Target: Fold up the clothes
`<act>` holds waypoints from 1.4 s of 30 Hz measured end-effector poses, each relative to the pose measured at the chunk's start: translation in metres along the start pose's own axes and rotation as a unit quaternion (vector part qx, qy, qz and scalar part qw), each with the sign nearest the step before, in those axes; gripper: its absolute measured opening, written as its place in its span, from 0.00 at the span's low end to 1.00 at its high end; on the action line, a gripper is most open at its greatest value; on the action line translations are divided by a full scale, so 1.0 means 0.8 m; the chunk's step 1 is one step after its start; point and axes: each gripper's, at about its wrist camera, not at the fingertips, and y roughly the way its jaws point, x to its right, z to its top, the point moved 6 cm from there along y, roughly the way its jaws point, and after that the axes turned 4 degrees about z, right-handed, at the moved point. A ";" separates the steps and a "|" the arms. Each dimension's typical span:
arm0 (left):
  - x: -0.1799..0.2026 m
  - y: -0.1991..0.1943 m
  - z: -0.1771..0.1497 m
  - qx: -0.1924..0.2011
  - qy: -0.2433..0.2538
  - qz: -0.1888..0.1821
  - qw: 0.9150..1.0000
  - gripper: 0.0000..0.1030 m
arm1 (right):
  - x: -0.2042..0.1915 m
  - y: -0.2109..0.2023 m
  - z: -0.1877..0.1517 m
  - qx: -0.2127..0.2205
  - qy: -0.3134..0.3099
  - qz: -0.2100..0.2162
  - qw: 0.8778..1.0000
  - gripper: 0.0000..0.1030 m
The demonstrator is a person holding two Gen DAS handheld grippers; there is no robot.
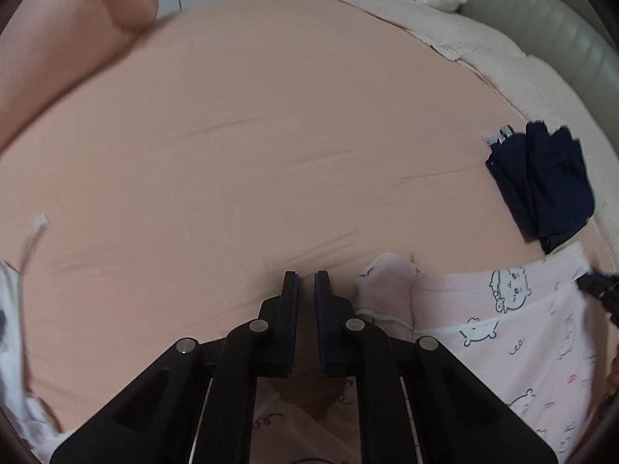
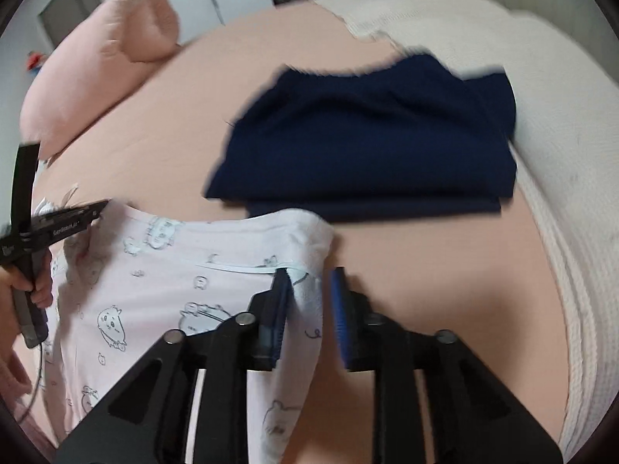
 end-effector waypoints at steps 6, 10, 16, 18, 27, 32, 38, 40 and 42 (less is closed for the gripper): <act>0.016 -0.031 0.001 0.045 -0.007 -0.052 0.998 0.09 | 0.011 -0.033 0.015 0.057 0.008 -0.013 0.998 0.39; 0.040 -0.022 -0.016 0.016 0.062 -0.054 0.996 0.09 | -0.011 -0.012 0.011 0.015 -0.015 0.006 1.000 0.38; 0.008 -0.016 0.014 0.021 0.000 0.022 1.000 0.09 | -0.014 0.013 -0.003 -0.035 -0.028 -0.012 0.999 0.27; 0.016 -0.042 0.012 0.029 -0.005 -0.025 0.999 0.10 | -0.027 -0.003 -0.002 -0.022 -0.034 -0.009 0.999 0.29; 0.038 -0.088 -0.118 -0.035 0.036 -0.019 0.999 0.11 | -0.128 -0.030 -0.092 -0.075 -0.079 0.082 0.991 0.30; 0.028 -0.128 -0.203 -0.058 -0.011 -0.023 0.998 0.11 | -0.168 -0.049 -0.150 -0.092 -0.085 0.092 0.988 0.30; 0.039 -0.191 -0.312 -0.084 -0.031 -0.040 0.995 0.11 | -0.230 -0.062 -0.240 -0.122 -0.107 0.122 0.979 0.30; 0.043 -0.193 -0.338 -0.099 -0.039 -0.022 0.994 0.11 | -0.238 -0.065 -0.264 -0.127 -0.126 0.099 0.979 0.30; 0.034 -0.204 -0.358 -0.104 -0.062 -0.013 0.993 0.11 | -0.240 -0.066 -0.280 -0.125 -0.144 0.070 0.979 0.30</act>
